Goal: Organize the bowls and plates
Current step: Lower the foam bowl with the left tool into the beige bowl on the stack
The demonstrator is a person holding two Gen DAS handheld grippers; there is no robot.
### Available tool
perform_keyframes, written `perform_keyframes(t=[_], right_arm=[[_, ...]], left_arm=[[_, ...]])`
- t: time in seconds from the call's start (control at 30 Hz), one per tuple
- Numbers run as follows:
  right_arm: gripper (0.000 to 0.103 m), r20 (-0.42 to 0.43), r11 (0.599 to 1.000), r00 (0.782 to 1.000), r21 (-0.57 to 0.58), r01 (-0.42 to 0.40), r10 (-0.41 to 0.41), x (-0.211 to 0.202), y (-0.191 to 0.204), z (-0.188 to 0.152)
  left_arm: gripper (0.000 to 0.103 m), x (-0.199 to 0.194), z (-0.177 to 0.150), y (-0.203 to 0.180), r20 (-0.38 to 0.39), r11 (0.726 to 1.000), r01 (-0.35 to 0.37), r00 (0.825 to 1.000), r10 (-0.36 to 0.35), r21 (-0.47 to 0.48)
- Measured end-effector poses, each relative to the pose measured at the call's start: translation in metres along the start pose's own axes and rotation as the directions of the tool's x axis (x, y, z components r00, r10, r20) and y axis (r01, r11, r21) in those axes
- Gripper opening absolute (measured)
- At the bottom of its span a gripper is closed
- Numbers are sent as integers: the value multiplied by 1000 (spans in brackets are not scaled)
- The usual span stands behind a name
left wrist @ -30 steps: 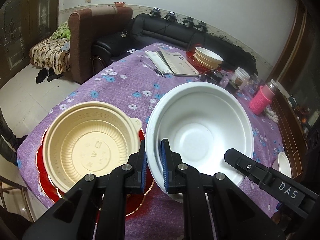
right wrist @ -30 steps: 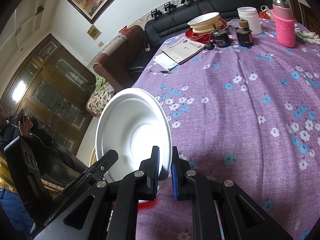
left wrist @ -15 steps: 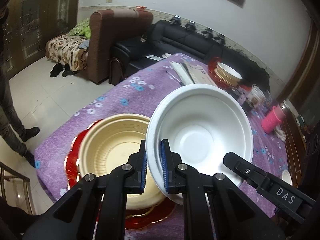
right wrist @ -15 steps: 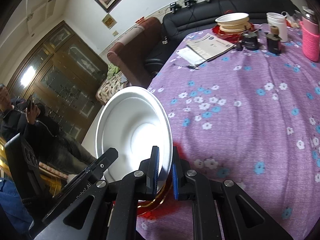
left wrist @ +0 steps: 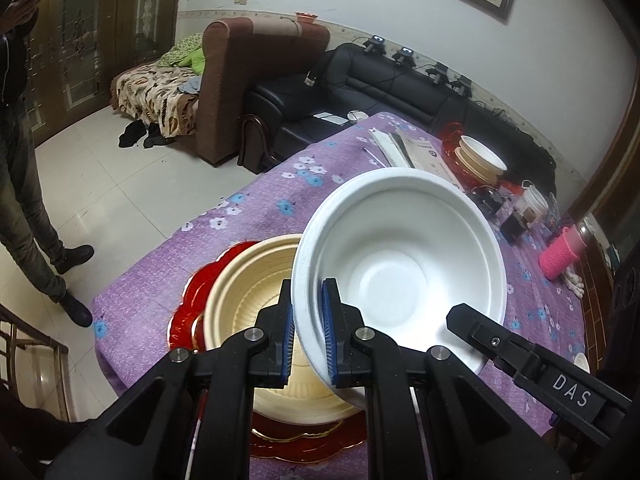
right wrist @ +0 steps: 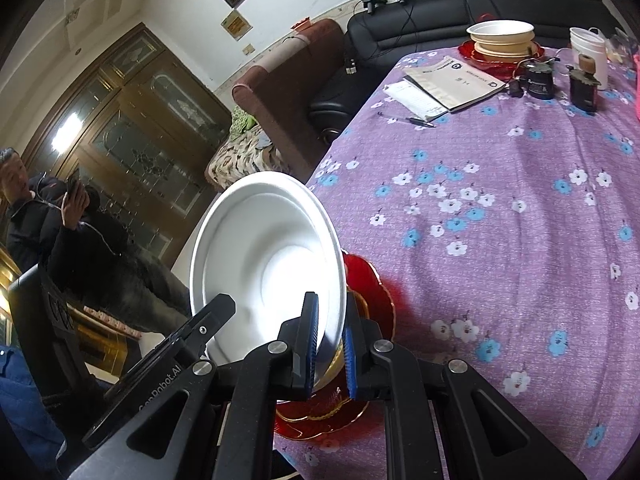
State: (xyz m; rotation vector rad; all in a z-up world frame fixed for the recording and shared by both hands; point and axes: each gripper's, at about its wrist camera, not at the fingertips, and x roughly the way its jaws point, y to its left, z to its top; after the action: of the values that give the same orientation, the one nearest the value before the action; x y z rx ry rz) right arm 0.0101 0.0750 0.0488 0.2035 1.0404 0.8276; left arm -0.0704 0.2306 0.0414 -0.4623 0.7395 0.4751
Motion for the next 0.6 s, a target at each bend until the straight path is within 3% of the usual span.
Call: perform_keyframes(t=[0.6], right_arm=[[11,-43,999,999,-40,5,-7,20,22,-4]], left_arm=[[11,-1,-2,24,-12,999,-24,1000,23,-40]])
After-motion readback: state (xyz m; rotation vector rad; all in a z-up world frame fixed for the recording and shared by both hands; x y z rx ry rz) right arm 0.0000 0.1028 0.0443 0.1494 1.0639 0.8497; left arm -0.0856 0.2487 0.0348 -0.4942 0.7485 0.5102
